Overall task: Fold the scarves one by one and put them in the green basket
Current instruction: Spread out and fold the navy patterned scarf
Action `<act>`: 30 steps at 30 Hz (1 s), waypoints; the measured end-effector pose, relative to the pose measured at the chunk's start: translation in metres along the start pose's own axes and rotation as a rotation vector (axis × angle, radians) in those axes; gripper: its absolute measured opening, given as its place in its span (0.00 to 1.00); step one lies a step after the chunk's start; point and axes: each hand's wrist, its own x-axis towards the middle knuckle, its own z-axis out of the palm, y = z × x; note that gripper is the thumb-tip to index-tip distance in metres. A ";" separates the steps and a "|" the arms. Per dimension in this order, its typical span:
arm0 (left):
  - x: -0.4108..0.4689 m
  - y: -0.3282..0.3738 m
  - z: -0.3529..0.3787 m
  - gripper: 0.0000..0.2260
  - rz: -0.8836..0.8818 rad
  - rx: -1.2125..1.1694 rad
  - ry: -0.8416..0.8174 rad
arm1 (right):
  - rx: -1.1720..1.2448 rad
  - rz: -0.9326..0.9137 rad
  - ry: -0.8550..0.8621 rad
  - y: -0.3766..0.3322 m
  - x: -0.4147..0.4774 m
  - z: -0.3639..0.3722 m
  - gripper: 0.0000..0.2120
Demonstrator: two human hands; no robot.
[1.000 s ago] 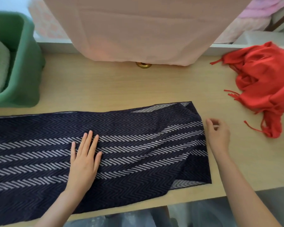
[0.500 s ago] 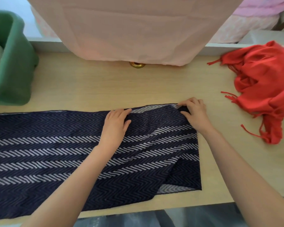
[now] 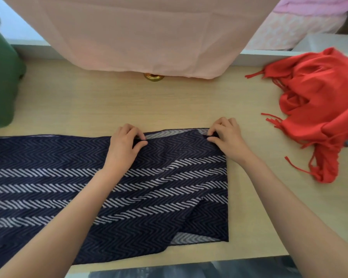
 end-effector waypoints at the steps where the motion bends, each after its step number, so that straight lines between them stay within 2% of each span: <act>1: 0.001 0.001 -0.001 0.04 -0.020 -0.012 0.004 | 0.055 0.051 0.038 0.000 0.000 -0.003 0.03; 4: 0.002 0.006 -0.004 0.03 -0.124 -0.083 0.069 | 0.180 0.257 0.102 0.008 0.001 -0.015 0.02; 6: 0.004 0.011 -0.002 0.04 -0.151 -0.069 0.119 | 0.177 0.393 0.074 0.013 0.002 -0.015 0.04; 8: 0.006 0.013 0.005 0.06 -0.129 0.016 0.150 | 0.130 0.444 0.070 0.012 0.001 -0.008 0.09; 11: 0.006 0.011 0.018 0.10 -0.085 0.154 0.167 | 0.106 0.424 0.176 0.000 -0.015 0.001 0.14; 13: -0.001 0.014 0.020 0.14 -0.076 0.147 0.196 | 0.233 0.440 0.257 -0.016 -0.041 0.003 0.14; 15: -0.016 0.024 0.019 0.15 -0.053 0.090 0.196 | 0.314 0.393 0.260 -0.032 -0.083 0.006 0.12; 18: -0.060 0.042 0.021 0.14 0.012 0.005 0.093 | 0.281 0.254 0.186 -0.051 -0.157 0.019 0.11; 20: -0.096 0.048 0.027 0.13 0.110 -0.021 0.001 | 0.264 0.224 0.098 -0.055 -0.197 0.034 0.11; 23: -0.141 0.049 0.041 0.19 0.193 0.004 -0.124 | 0.173 0.163 -0.021 -0.057 -0.232 0.055 0.14; 27: -0.169 0.043 0.053 0.24 0.271 0.216 -0.268 | 0.089 0.123 0.063 -0.055 -0.233 0.057 0.08; 30: -0.168 0.041 0.053 0.25 0.270 0.267 -0.288 | 0.039 0.067 0.101 -0.054 -0.230 0.056 0.08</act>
